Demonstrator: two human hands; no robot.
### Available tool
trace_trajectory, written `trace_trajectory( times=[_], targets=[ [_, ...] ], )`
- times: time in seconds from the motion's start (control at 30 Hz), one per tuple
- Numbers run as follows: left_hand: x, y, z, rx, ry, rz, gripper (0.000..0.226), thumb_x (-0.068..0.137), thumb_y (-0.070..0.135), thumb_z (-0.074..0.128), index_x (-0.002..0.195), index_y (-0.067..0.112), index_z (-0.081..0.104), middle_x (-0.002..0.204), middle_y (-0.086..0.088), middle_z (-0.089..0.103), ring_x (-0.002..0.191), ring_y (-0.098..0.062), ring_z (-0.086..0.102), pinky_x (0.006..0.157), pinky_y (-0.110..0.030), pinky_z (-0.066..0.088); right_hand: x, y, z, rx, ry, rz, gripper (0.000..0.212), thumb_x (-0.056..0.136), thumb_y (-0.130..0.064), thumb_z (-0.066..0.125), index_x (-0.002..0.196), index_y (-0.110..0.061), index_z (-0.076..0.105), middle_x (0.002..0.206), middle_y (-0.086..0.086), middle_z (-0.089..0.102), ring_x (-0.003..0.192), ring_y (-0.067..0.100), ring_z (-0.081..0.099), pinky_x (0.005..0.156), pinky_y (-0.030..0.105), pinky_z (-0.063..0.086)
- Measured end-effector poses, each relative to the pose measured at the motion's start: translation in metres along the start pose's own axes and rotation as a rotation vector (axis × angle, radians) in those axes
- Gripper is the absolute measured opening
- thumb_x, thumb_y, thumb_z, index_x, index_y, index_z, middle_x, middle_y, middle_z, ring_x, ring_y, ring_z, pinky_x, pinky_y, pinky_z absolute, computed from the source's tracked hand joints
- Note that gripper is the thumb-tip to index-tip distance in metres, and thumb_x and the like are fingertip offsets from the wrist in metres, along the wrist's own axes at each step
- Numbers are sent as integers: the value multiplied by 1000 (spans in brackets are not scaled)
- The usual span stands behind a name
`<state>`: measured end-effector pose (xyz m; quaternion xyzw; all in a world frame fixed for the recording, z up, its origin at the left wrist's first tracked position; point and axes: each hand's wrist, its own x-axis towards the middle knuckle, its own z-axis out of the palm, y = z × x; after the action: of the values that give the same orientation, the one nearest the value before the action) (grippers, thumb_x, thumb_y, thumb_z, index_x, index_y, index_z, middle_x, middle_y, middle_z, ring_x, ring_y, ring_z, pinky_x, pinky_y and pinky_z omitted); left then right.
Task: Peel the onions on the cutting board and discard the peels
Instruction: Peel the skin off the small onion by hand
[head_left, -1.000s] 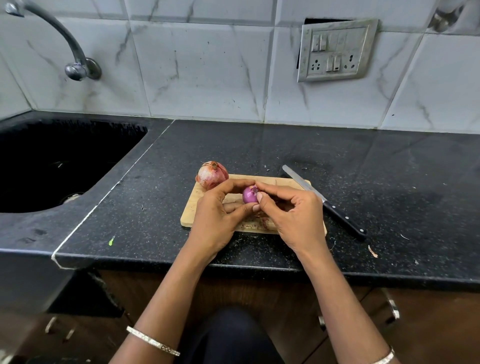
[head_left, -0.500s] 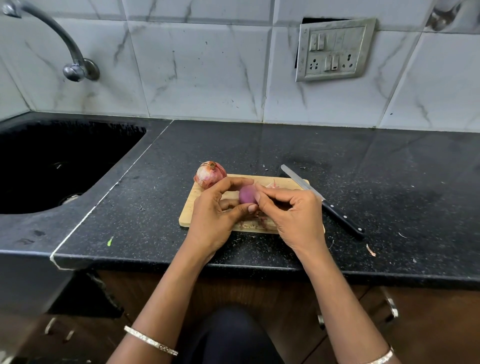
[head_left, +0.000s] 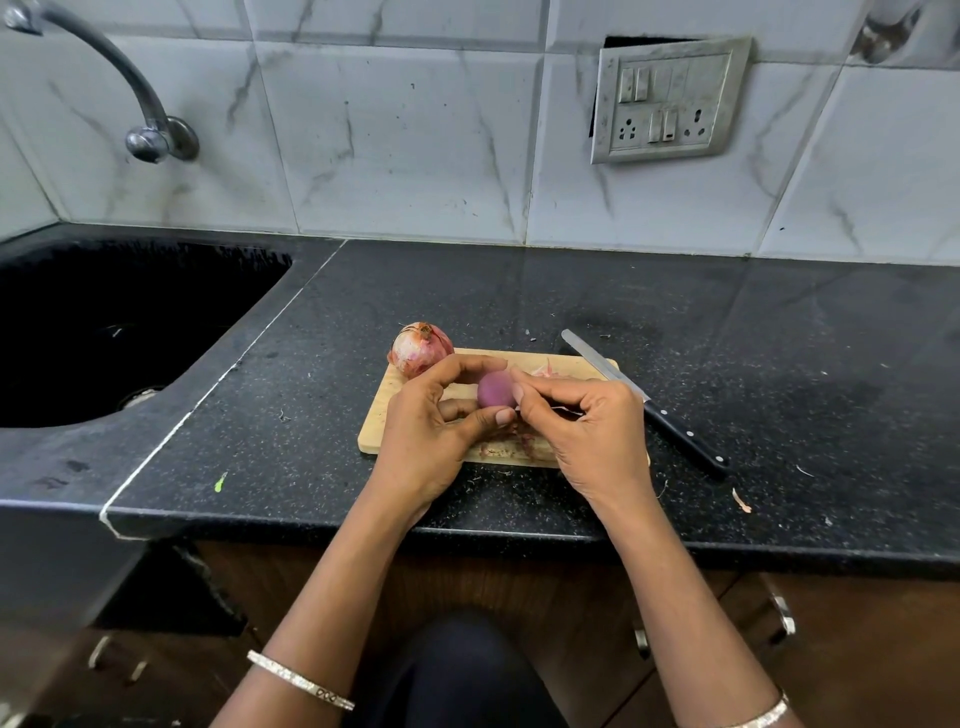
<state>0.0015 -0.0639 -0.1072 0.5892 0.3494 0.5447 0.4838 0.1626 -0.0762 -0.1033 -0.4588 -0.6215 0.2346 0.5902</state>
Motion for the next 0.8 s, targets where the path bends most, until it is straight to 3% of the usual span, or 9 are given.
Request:
trace_trajectory(
  times=[0.13,0.27,0.37,0.47,0.57,0.8],
  targets=[
    [0,0,1,17,-11,0,44,80,-4,79,119,12,68,116,-6,74,96,-24,77,84,-27,60,0,0,1,-28,33,6,17,86,-5,78,102,-11,78,95,-5,78,91,-2,72,98,33,56],
    [-1,0,1,13,-16,4,43,81,-4,78,120,11,67,116,-5,74,95,-24,77,83,-28,61,1,-1,3,-97,75,-20,16,85,-4,77,97,-13,81,88,-13,76,86,-4,72,83,19,57],
    [-2,1,2,-7,-18,1,43,81,-5,78,120,10,65,115,-4,75,95,-25,77,84,-30,62,1,-1,2,-97,89,-12,17,85,-4,75,92,-17,82,82,-20,74,82,1,73,77,24,59],
    [-2,2,2,-3,-8,8,43,82,-3,78,120,11,65,116,-3,74,95,-25,77,83,-31,62,1,-1,2,-56,97,-8,17,86,-4,75,90,-19,81,83,-15,77,80,5,74,76,29,61],
    [-1,2,2,16,19,27,43,80,-2,80,118,13,66,116,-4,73,96,-24,76,84,-32,62,1,-3,1,17,72,11,13,85,-8,79,98,-10,80,88,-5,79,80,8,75,75,27,62],
    [0,1,3,47,31,25,47,75,-10,83,111,9,60,115,-10,69,91,-22,77,78,-31,63,1,-2,3,-68,90,-77,10,83,-6,81,83,-16,79,77,-8,76,73,7,73,69,25,59]
  ],
)
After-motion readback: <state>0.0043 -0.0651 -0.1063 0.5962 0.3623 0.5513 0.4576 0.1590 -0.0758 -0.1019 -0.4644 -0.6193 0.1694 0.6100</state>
